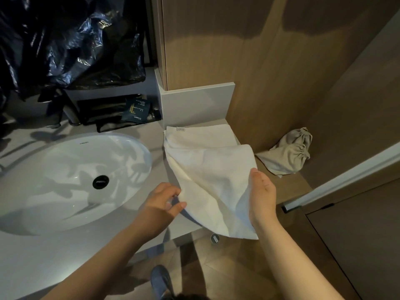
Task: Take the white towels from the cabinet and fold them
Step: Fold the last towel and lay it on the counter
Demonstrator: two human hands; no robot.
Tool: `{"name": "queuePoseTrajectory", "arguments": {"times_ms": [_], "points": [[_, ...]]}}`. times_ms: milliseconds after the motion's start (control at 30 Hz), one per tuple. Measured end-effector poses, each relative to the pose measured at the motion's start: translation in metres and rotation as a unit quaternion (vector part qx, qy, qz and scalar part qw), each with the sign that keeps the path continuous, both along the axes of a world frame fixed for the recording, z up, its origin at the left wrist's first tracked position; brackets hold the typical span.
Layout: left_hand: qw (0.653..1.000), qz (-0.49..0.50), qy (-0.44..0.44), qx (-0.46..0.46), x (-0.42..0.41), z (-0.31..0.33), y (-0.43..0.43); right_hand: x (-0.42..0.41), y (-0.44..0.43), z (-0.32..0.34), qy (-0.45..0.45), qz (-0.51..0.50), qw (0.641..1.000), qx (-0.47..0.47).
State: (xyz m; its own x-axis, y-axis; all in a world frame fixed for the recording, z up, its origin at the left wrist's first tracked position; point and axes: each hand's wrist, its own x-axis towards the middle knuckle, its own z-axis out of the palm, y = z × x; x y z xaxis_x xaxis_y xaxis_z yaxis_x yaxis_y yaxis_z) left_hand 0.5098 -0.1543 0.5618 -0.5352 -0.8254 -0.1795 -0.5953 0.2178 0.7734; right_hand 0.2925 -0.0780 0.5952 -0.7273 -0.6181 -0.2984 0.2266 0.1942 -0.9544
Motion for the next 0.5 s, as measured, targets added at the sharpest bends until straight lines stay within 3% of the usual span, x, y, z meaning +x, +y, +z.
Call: {"name": "queuePoseTrajectory", "arguments": {"times_ms": [133,300,367,433,500], "points": [[0.999,-0.001,0.035,-0.012,-0.004,0.013,-0.005,0.001,-0.001,0.0,0.0,-0.003,1.0,-0.003],[0.981,0.104,0.158,-0.045,-0.04,0.066,-0.026,-0.007,-0.007,0.02,0.037,0.001,0.998,-0.048],[0.986,0.126,0.108,-0.022,-0.044,0.071,-0.03,-0.007,-0.009,0.025,0.063,0.004,0.996,-0.067],[0.992,0.12,-0.023,0.012,-0.032,0.059,-0.03,-0.002,-0.006,0.022,0.112,0.045,0.991,-0.063],[0.985,0.125,-0.095,0.067,-0.008,0.037,-0.021,0.006,-0.002,0.014,0.148,0.094,0.983,-0.054]]}}
